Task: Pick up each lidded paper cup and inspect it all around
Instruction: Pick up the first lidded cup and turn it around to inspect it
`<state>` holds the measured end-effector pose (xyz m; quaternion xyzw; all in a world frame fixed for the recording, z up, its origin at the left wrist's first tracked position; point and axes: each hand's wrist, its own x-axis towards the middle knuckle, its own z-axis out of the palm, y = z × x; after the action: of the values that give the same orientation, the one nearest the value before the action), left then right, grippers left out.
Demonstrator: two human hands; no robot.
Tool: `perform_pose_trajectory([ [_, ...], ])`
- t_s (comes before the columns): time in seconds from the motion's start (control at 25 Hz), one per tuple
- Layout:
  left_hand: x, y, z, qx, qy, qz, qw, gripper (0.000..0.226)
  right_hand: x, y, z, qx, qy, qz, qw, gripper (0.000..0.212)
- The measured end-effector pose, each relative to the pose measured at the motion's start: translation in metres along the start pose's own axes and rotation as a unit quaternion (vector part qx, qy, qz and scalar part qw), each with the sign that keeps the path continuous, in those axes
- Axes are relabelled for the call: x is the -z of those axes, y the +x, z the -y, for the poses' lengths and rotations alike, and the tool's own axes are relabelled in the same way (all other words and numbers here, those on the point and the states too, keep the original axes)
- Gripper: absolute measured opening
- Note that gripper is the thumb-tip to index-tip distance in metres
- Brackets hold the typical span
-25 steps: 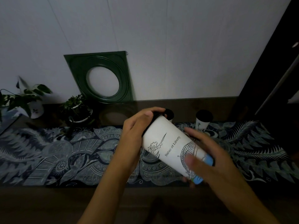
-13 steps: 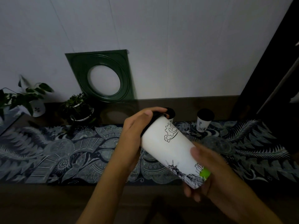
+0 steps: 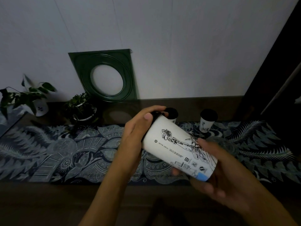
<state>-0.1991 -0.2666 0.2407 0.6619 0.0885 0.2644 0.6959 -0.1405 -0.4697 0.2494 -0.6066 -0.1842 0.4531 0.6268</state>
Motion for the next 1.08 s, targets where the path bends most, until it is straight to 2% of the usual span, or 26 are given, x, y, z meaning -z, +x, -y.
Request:
perform_pose_trajectory([
  [0.04,0.000,0.000,0.001,-0.005,-0.001,-0.009,1.000,0.039,0.000,0.000,0.002,-0.005,-0.045,0.003,0.999,0.106],
  [0.12,-0.002,0.002,0.002,0.003,-0.005,-0.035,0.999,0.039,-0.008,0.004,0.010,0.071,-0.099,-0.043,0.992,0.070],
  [0.16,-0.003,0.003,0.003,0.016,-0.009,-0.048,0.999,0.040,-0.012,0.007,0.012,0.140,-0.198,-0.097,0.965,0.063],
  [0.2,-0.003,0.004,0.003,0.025,-0.009,-0.055,0.998,0.041,-0.008,0.003,0.005,0.205,-0.331,-0.125,0.913,0.065],
  [0.24,-0.002,0.005,0.004,0.027,-0.004,-0.056,0.998,0.041,-0.005,0.004,-0.002,0.235,-0.413,-0.144,0.868,0.070],
  [0.28,-0.001,0.005,0.004,0.025,0.004,-0.052,0.998,0.042,-0.004,0.009,-0.005,0.232,-0.441,-0.148,0.854,0.075],
  [0.32,-0.001,0.005,0.004,0.021,0.011,-0.043,0.999,0.042,-0.004,0.011,-0.006,0.209,-0.410,-0.147,0.876,0.074],
  [0.4,0.000,0.004,0.004,0.013,0.019,-0.025,0.999,0.041,-0.005,0.016,-0.002,0.124,-0.186,-0.100,0.970,0.053],
  [0.44,0.001,0.003,0.004,0.009,0.021,-0.019,1.000,0.040,-0.005,0.015,-0.001,0.077,-0.070,-0.068,0.992,0.039],
  [0.52,0.000,0.003,0.005,0.005,0.021,-0.016,1.000,0.039,-0.007,0.013,-0.001,0.008,0.040,-0.027,0.999,0.040],
  [0.6,0.000,0.005,0.006,0.001,0.021,-0.022,1.000,0.038,-0.006,0.013,-0.003,0.005,0.035,-0.026,0.999,0.050],
  [0.68,-0.001,0.006,0.008,0.011,0.015,-0.039,0.999,0.038,-0.005,0.013,-0.004,0.061,-0.095,-0.065,0.991,0.068],
  [0.72,-0.003,0.007,0.007,0.027,0.008,-0.051,0.998,0.038,-0.004,0.013,-0.005,0.118,-0.209,-0.096,0.966,0.076],
  [0.76,-0.004,0.008,0.007,0.048,0.001,-0.062,0.997,0.040,-0.002,0.013,-0.007,0.183,-0.316,-0.127,0.922,0.079],
  [0.8,-0.005,0.008,0.006,0.064,-0.005,-0.067,0.996,0.041,-0.002,0.014,-0.006,0.230,-0.371,-0.148,0.888,0.076],
  [0.84,-0.006,0.008,0.006,0.071,-0.009,-0.066,0.995,0.042,-0.001,0.014,-0.007,0.255,-0.374,-0.160,0.877,0.068],
  [0.88,-0.007,0.006,0.006,0.067,-0.010,-0.058,0.996,0.043,-0.001,0.014,-0.004,0.249,-0.329,-0.163,0.896,0.058],
  [0.96,-0.007,0.002,0.007,0.028,-0.004,-0.024,0.999,0.046,-0.001,0.016,0.005,0.187,-0.140,-0.154,0.960,0.034],
  [1.0,-0.007,0.001,0.007,0.004,0.004,-0.011,1.000,0.046,-0.001,0.018,0.007,0.147,-0.051,-0.143,0.977,0.029],
  [1.08,-0.012,0.001,0.008,-0.013,0.002,-0.018,1.000,0.040,0.002,0.023,0.011,0.114,0.012,-0.157,0.981,0.039],
])
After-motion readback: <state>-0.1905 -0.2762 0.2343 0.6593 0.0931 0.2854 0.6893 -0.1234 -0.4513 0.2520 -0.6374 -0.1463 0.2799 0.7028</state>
